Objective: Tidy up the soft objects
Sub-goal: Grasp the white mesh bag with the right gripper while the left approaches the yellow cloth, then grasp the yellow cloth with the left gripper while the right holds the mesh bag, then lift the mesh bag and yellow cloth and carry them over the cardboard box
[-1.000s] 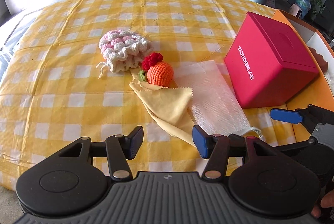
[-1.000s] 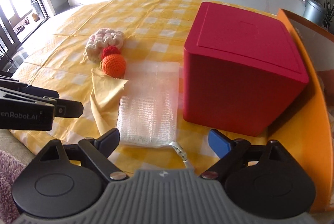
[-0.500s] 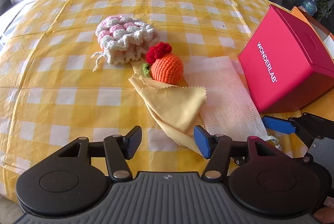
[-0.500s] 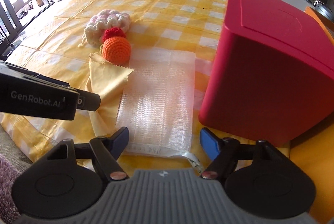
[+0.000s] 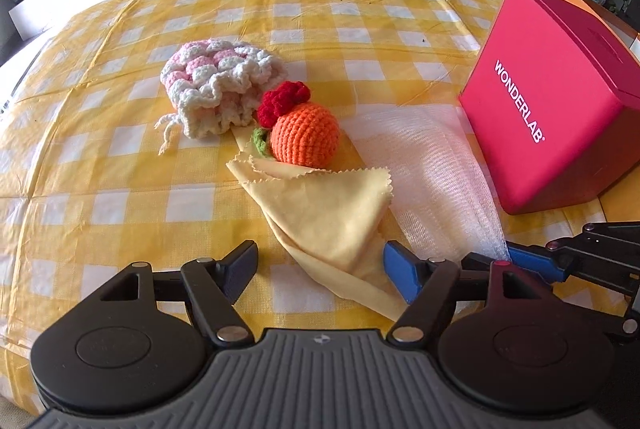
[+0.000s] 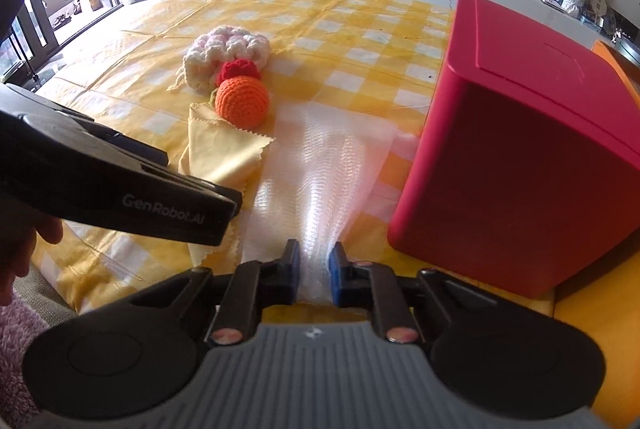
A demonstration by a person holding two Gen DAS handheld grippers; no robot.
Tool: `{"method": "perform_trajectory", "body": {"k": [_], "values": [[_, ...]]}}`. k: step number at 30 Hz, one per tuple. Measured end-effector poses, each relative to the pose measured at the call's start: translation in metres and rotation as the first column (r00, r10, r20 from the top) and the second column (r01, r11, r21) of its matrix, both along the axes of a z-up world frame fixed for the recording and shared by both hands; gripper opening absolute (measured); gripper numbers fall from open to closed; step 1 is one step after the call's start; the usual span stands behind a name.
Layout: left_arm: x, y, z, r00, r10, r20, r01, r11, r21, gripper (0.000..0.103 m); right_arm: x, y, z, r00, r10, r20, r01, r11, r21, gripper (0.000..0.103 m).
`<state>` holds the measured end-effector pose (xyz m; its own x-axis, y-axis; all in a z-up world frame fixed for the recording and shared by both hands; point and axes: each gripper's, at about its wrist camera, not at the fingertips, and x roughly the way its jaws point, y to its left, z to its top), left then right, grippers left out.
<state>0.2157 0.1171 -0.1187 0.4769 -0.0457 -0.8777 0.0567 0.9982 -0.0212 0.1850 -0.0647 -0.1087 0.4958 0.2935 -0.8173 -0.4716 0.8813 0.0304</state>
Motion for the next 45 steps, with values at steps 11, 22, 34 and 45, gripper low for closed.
{"method": "perform_trajectory", "body": {"k": [11,22,34,45], "values": [[-0.005,-0.006,0.003,0.998,-0.051,0.028,0.051,0.999,0.001,0.007,-0.005,-0.012,0.006,0.999,-0.015,-0.052,0.016,0.999,0.03,0.001],[-0.037,-0.011,0.019,0.997,-0.058,-0.047,0.052,0.992,-0.112,0.006,-0.016,-0.027,0.008,1.0,-0.006,-0.027,0.006,1.0,-0.009,0.039],[-0.038,0.011,0.014,0.995,0.054,-0.079,-0.067,0.982,-0.178,0.006,-0.012,-0.008,-0.003,0.998,0.029,-0.053,-0.029,1.0,0.003,0.083],[-0.045,0.003,0.025,0.999,0.025,-0.03,-0.03,0.984,-0.173,0.006,-0.017,-0.012,0.0,1.0,0.03,-0.009,-0.03,0.999,-0.026,0.002]]}}
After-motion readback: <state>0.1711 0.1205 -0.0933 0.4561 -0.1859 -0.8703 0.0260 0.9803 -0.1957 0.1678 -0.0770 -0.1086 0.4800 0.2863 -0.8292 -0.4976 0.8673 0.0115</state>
